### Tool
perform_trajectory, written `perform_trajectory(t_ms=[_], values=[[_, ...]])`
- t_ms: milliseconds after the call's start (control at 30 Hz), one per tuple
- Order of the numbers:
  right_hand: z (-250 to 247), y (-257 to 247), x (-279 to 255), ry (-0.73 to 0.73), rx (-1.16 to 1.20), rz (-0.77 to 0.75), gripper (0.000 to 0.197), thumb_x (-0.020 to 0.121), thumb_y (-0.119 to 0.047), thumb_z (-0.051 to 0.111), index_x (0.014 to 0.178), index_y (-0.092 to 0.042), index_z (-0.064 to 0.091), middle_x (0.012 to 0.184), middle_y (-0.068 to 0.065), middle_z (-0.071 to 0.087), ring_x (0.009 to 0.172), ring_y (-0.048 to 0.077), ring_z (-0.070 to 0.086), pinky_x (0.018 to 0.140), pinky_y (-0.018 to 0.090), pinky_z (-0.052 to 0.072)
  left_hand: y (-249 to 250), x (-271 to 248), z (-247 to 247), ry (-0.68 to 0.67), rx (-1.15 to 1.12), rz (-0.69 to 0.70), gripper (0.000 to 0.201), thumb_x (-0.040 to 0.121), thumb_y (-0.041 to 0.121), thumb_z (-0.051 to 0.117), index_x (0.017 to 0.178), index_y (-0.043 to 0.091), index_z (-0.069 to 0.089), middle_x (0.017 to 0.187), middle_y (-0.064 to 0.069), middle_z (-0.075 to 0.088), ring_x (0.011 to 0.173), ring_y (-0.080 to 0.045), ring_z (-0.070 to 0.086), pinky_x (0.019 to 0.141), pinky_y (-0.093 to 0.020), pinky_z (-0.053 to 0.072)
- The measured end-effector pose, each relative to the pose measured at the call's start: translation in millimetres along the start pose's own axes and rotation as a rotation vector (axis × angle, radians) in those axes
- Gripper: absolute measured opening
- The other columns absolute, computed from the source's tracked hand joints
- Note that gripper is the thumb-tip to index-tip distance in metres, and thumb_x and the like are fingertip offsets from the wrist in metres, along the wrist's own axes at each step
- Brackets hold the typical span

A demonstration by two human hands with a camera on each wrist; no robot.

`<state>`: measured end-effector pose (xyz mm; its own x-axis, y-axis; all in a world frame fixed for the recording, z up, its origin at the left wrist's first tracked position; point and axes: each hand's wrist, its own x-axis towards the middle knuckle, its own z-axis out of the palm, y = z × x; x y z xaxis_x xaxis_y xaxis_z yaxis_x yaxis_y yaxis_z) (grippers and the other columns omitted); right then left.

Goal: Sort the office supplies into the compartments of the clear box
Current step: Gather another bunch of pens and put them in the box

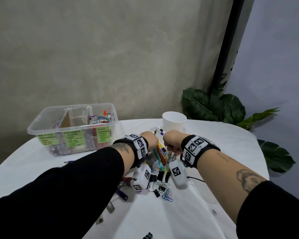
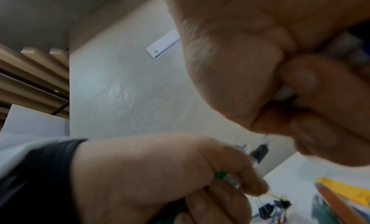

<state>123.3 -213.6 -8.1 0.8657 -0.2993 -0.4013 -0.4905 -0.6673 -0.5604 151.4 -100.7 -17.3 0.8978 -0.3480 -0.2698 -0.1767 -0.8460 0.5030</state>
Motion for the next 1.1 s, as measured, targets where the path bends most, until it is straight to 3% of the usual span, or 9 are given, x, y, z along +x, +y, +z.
perform_trajectory(t_ms=[100,200,367,467,567,667,767,900,1100], values=[[5.9,3.2,-6.1,-0.007,-0.279,-0.057,0.018,0.094,-0.020,0.055,0.086,-0.005,0.061,0.074,0.010,0.055,0.057,0.022,0.049,0.051,0.027,0.039,10.5,-9.1,5.0,0.037,0.138,-0.022,0.037,0.104,0.014,0.036,0.135,0.000,0.052,0.139,-0.014,0.053,0.119,-0.028,0.055,0.095,-0.029,0.044],[12.9,8.0,-1.1,0.002,-0.326,-0.043,0.016,0.089,-0.019,0.066,0.087,-0.004,0.061,0.082,0.013,0.061,0.059,0.022,0.053,0.055,0.028,0.044,13.8,-10.4,9.9,0.026,0.153,-0.001,0.038,0.104,0.017,0.038,0.136,0.002,0.051,0.141,-0.013,0.052,0.128,-0.028,0.050,0.101,-0.031,0.040],[17.4,13.6,9.8,-0.125,-0.012,0.045,0.022,0.087,-0.010,0.061,0.065,-0.008,0.054,0.055,0.007,0.051,0.042,0.018,0.041,0.045,0.025,0.036,-1.8,-3.9,11.9,-0.084,0.039,0.013,0.028,0.101,0.020,0.046,0.109,0.001,0.066,0.108,-0.016,0.067,0.081,-0.024,0.064,0.065,-0.024,0.049],[13.8,15.6,11.7,-0.174,0.286,0.037,0.023,0.091,-0.016,0.060,0.069,-0.012,0.053,0.053,0.002,0.045,0.039,0.012,0.029,0.039,0.018,0.026,-9.8,3.2,7.7,-0.047,-0.168,-0.065,0.033,0.098,0.028,0.051,0.072,0.009,0.054,0.067,-0.006,0.056,0.049,-0.015,0.049,0.050,-0.019,0.043],[6.4,4.7,2.0,-0.233,0.485,-0.043,0.025,0.094,-0.018,0.056,0.071,-0.015,0.048,0.055,-0.001,0.035,0.039,0.009,0.023,0.038,0.018,0.021,-17.6,3.2,-3.7,-0.089,-0.495,-0.130,0.038,0.096,0.035,0.054,0.069,0.009,0.048,0.055,-0.005,0.043,0.033,-0.013,0.037,0.040,-0.015,0.035],[2.2,-13.4,-11.6,-0.329,0.686,-0.119,0.024,0.096,-0.018,0.042,0.072,-0.019,0.039,0.053,-0.004,0.029,0.035,0.008,0.019,0.036,0.015,0.016,-26.2,-9.8,-23.6,-0.193,-0.799,-0.091,0.041,0.095,0.045,0.055,0.068,0.016,0.044,0.054,0.002,0.032,0.039,-0.008,0.025,0.039,-0.015,0.024],[5.8,-35.9,-30.8,-0.352,0.918,-0.167,0.023,0.090,-0.022,0.035,0.068,-0.018,0.038,0.056,-0.002,0.027,0.036,0.008,0.020,0.038,0.014,0.013,-33.8,-24.8,-44.5,-0.198,-1.044,-0.018,0.036,0.099,0.043,0.049,0.078,0.015,0.058,0.059,0.002,0.056,0.047,-0.008,0.041,0.039,-0.017,0.029],[34.4,-74.8,-46.3,-0.109,0.902,-0.283,0.022,0.094,-0.019,0.035,0.080,-0.010,0.049,0.060,0.007,0.035,0.038,0.014,0.028,0.035,0.013,0.020,-45.2,-44.4,-63.0,-0.061,-1.132,-0.003,0.037,0.101,0.036,0.045,0.075,0.014,0.060,0.059,-0.002,0.061,0.049,-0.015,0.058,0.049,-0.023,0.048],[72.2,-122.7,-65.5,0.125,0.875,-0.437,0.029,0.101,-0.042,0.039,0.096,-0.015,0.047,0.077,0.006,0.050,0.059,0.021,0.048,0.032,0.014,0.032,-72.1,-67.0,-92.0,0.170,-1.220,0.020,0.035,0.100,0.036,0.047,0.074,0.016,0.058,0.053,-0.002,0.052,0.043,-0.016,0.051,0.044,-0.024,0.047]])
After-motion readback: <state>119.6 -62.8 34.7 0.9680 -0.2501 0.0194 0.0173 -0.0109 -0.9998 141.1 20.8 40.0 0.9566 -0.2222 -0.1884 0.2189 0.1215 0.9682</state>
